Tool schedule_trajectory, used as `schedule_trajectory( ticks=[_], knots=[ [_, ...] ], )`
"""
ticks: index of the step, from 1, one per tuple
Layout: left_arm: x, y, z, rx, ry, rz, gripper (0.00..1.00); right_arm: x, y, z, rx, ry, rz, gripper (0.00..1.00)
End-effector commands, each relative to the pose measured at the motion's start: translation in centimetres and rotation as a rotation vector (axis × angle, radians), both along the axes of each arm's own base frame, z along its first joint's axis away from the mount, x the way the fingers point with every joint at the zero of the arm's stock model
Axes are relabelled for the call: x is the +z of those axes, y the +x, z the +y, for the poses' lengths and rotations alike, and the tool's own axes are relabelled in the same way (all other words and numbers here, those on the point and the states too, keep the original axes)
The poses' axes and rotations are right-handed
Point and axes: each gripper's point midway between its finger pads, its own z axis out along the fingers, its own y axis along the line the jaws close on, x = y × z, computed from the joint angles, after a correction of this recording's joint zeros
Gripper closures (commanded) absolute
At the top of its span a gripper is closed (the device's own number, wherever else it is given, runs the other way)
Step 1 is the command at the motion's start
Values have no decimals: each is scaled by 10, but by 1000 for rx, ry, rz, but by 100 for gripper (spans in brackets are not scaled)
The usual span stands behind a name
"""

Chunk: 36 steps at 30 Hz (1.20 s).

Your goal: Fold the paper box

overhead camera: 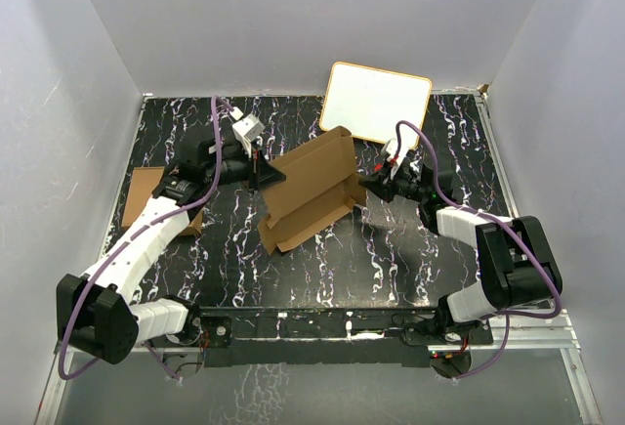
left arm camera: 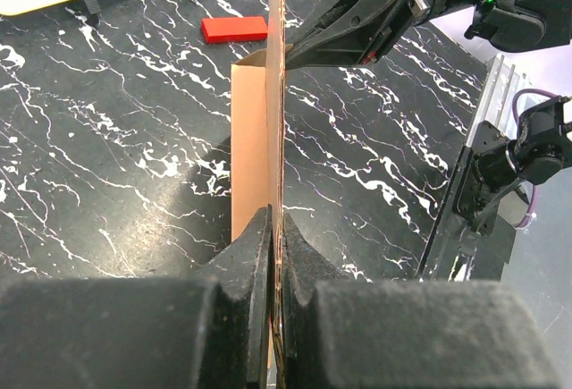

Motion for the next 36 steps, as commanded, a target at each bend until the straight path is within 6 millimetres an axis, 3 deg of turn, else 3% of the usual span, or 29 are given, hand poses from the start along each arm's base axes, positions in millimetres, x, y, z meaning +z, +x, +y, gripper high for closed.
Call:
schedule_trajectory(
  ticks=[1,24,32,36],
  knots=[
    [-15,-16,-1,-43,18,49,100,19,-12,10,92,24,-95,92],
    [-9,-30,6,-79,74,7,100,18,-27,16,167,38,-64,90],
    [-6,-32,6,-87,71,-4,100,21,-31,14,226,40,-35,83],
    [-4,-33,6,-92,65,-11,100,28,-32,10,250,51,-24,73]
  ],
)
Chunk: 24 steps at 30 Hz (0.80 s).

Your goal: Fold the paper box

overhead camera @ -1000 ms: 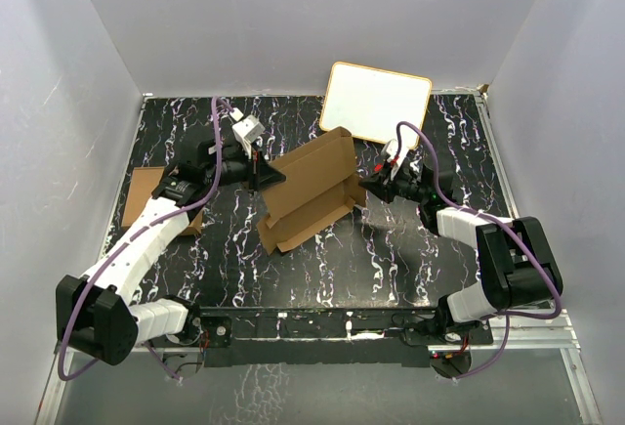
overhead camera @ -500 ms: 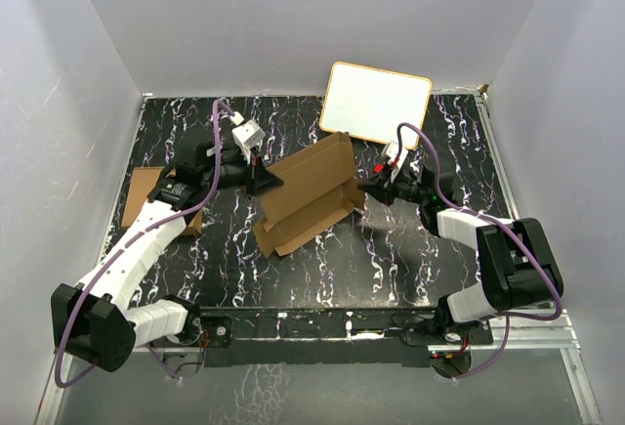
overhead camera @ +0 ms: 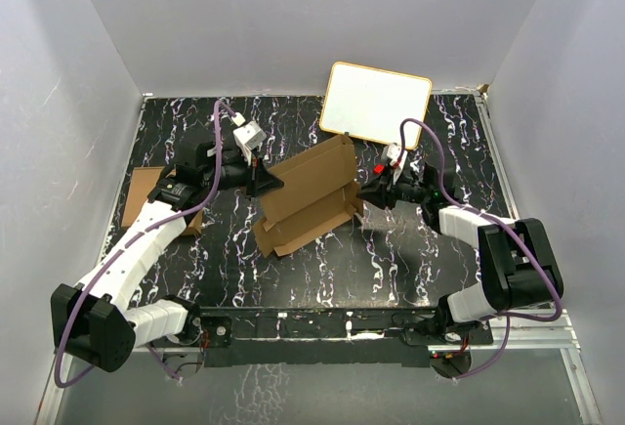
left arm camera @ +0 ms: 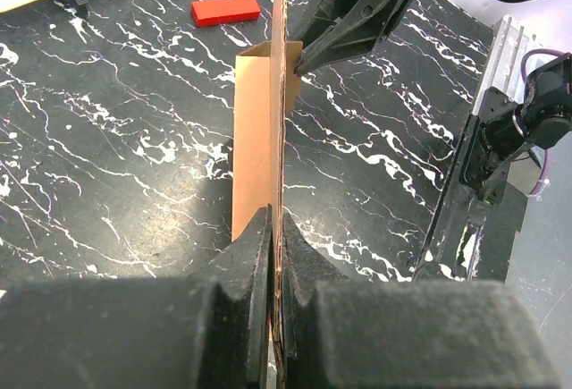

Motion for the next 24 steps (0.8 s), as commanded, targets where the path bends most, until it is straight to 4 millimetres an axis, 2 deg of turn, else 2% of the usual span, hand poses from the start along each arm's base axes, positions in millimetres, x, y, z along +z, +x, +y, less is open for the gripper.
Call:
schedule_trajectory(
  ticks=[1,8,12,13,16,18,21,24],
  knots=[
    [-1,-16,0,-40,12,25,100,31,-4,1,102,27,-89,70],
    [2,-16,0,-45,10,17,100,49,-10,-12,184,34,-114,53],
    [2,-17,0,-48,11,14,100,62,-18,-19,238,44,-139,39],
    [2,-17,0,-49,10,15,100,66,-20,-19,254,52,-141,37],
    [3,-19,0,-54,7,12,100,82,-17,-36,237,77,-141,35],
    [3,-20,0,-56,7,14,100,91,-11,-43,205,74,-139,35],
    [4,-22,-1,-63,6,9,100,98,17,-55,45,52,-94,37],
    [5,-24,-1,-71,7,5,100,94,49,-70,-163,58,-36,47]
  ],
)
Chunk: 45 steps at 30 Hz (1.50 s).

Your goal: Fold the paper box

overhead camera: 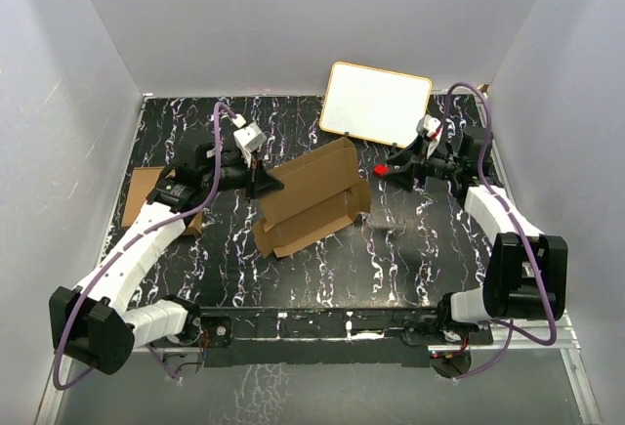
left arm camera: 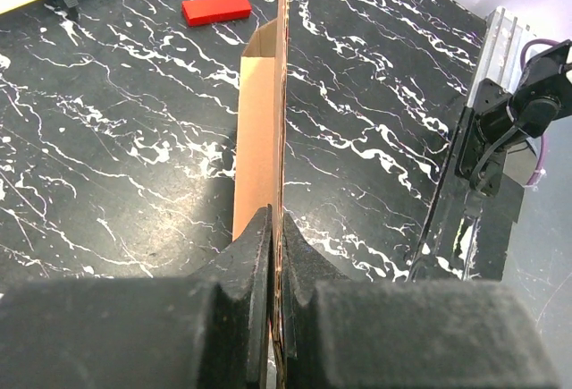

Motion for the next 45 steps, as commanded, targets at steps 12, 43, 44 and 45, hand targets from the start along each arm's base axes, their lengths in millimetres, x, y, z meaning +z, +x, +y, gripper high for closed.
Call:
schedule_trajectory(
  ticks=[12,43,44,45],
  knots=[
    [0,-28,-7,-69,19,20,100,-42,42,14,-101,-43,138,78],
    [-2,-43,-12,-127,32,8,100,-71,-37,44,281,-107,-118,41],
    [-2,-43,-13,-130,33,7,100,-70,-36,44,276,-112,-124,41],
    [-2,-44,-13,-133,33,5,100,-70,-36,44,273,-115,-131,41]
  ],
)
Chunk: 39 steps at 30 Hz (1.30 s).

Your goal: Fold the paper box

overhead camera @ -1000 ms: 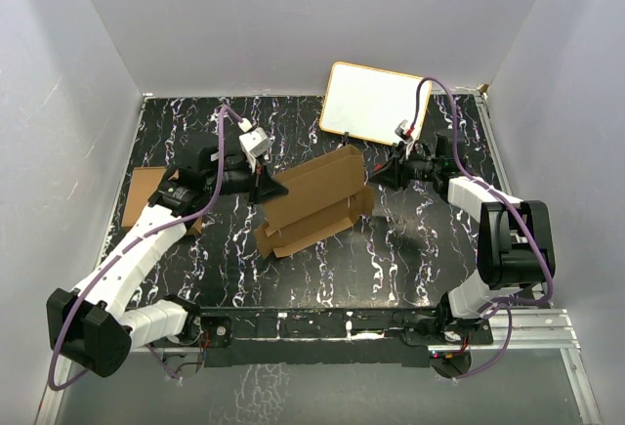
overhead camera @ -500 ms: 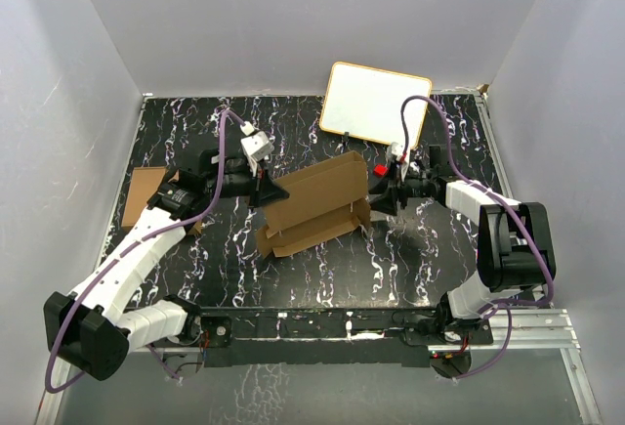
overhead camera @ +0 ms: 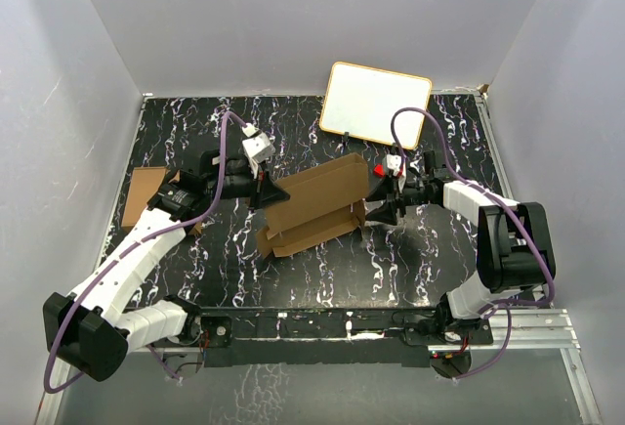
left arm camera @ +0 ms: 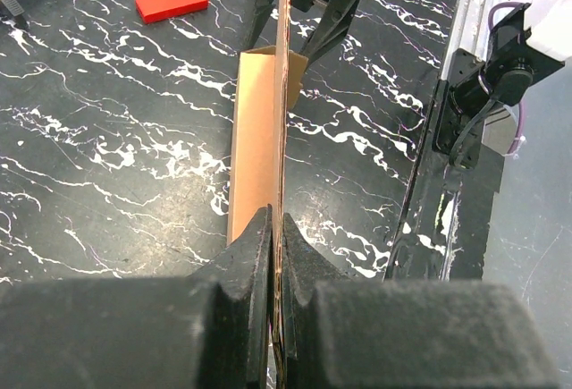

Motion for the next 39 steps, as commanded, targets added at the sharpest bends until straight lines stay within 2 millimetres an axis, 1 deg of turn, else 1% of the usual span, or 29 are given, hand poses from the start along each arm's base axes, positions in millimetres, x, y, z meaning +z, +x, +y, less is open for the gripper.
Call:
schedule_trajectory(
  ticks=[1,8,17,23,26,34,39],
  knots=[
    [-5,-15,0,-41,15,28,100,28,8,9,47,46,-188,41],
    [-3,-15,-2,-54,13,25,100,31,6,17,37,38,-246,41],
    [-4,-17,-4,-68,10,29,100,25,0,23,63,31,-282,47],
    [-5,-19,-5,-80,12,39,100,23,-2,27,65,26,-304,47],
    [-4,-19,-6,-80,11,38,100,24,-2,29,58,23,-319,47],
    [-10,-18,-6,-80,20,47,100,24,3,30,-4,22,-350,47],
    [-11,-17,-6,-76,23,46,100,23,2,33,-12,31,-366,50]
  ],
)
